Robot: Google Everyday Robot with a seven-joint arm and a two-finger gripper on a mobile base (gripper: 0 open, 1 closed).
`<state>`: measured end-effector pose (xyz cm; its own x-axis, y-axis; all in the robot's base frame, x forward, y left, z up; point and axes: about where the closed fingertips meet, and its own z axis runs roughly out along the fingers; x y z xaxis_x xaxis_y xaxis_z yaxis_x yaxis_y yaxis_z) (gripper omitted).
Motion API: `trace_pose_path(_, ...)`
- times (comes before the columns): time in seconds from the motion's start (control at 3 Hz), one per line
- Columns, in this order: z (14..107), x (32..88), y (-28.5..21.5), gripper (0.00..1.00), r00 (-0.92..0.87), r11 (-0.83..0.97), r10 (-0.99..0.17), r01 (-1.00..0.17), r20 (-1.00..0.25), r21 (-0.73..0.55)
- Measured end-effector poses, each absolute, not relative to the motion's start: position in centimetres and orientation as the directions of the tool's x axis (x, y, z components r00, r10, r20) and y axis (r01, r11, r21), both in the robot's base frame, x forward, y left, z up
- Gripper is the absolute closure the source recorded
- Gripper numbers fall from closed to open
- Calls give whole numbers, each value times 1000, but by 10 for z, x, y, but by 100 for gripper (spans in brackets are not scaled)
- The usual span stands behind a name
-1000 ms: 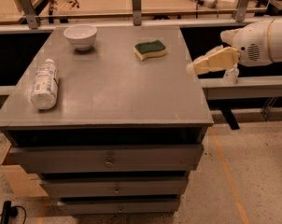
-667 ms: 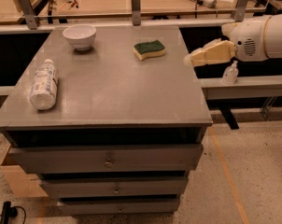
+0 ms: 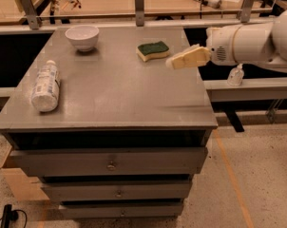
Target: Move sponge near blue plastic bottle
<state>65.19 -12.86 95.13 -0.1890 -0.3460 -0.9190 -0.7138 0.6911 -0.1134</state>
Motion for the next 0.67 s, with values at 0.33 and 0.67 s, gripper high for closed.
trace_pose_path(0.33, 926, 702, -109, 0, -170, 729, -327, -672, -930, -133)
trace_pose_path(0.67, 908, 745, -89, 0, -163, 755, -308, -641, -937, -137)
